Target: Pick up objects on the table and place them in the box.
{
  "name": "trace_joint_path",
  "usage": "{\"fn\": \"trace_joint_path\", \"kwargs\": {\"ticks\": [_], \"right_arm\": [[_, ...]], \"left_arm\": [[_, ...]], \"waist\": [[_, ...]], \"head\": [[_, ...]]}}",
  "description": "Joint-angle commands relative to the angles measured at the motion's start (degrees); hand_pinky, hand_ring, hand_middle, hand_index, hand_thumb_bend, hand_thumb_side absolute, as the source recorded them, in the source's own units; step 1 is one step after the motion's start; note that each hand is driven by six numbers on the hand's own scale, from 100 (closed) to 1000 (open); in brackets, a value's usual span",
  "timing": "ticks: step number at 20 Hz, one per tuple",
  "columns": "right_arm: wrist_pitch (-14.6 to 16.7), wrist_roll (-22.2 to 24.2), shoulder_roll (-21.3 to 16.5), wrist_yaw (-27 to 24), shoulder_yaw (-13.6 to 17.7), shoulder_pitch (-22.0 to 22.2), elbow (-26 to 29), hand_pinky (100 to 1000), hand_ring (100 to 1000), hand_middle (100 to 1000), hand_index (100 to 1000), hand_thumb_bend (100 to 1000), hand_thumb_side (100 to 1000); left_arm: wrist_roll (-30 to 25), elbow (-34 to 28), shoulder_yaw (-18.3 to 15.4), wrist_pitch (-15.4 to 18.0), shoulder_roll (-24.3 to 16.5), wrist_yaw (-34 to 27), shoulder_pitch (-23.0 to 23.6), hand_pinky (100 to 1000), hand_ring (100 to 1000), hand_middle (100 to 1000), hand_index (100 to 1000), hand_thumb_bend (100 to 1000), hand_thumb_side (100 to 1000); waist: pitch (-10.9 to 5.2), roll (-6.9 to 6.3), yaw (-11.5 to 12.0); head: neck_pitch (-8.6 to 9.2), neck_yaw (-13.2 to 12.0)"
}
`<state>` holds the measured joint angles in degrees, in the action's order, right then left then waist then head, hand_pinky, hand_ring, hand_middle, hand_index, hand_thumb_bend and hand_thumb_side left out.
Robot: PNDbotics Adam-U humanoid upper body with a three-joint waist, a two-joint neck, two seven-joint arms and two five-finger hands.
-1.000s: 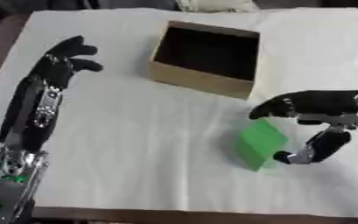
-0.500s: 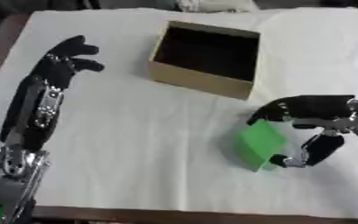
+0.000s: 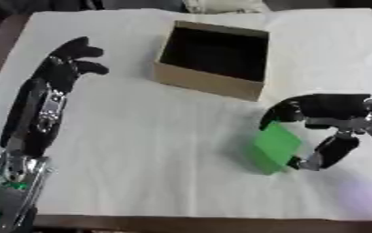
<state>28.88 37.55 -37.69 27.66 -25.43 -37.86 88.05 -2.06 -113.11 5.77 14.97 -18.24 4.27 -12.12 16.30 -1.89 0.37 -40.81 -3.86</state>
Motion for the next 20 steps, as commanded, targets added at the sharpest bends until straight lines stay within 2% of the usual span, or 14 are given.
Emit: {"fn": "trace_joint_path", "kwargs": {"ticks": [1, 2, 13, 17, 20], "right_arm": [[13.09, 14.42, -2.53, -2.96, 2.28, -1.5, 2.58, 928, 906, 828, 599, 100, 344], [12.66, 14.42, -3.12, -3.79, 2.71, -1.67, 3.07, 929, 907, 829, 601, 100, 329], [7.15, 14.39, -11.85, -12.55, 7.67, -1.57, 8.01, 934, 908, 832, 602, 100, 300], [4.54, 13.7, -14.18, -13.95, 10.55, -1.62, 7.31, 937, 909, 835, 611, 100, 288], [2.78, 12.74, -14.91, -14.16, 12.81, -2.19, 4.64, 937, 909, 834, 612, 100, 276]], "left_arm": [[0.15, -1.36, -0.63, 0.07, -1.57, -0.1, -0.71, 828, 692, 751, 916, 100, 961], [0.27, -1.42, -0.81, 0.09, -1.83, -0.09, -0.73, 828, 693, 752, 916, 100, 919], [2.93, -1.48, -3.77, 1.13, -3.44, 0.75, -0.82, 826, 694, 752, 914, 100, 904], [3.07, -1.48, -3.51, 1.9, -3.3, 0.44, -1.67, 825, 695, 752, 914, 100, 902], [2.5, -1.48, -2.86, 2.36, -2.89, -0.03, -2.3, 825, 695, 752, 914, 100, 902]], "waist": [[-1.02, 0.05, -0.09], [-1.08, 0.07, -0.09], [-1.63, 0.72, 1.01], [-1.68, 1.03, 2.67], [-1.56, 1.14, 4.06]], "head": [[-0.06, -0.08], [-0.07, -0.08], [0.12, 0.45], [0.73, 1.42], [1.47, 2.35]]}}
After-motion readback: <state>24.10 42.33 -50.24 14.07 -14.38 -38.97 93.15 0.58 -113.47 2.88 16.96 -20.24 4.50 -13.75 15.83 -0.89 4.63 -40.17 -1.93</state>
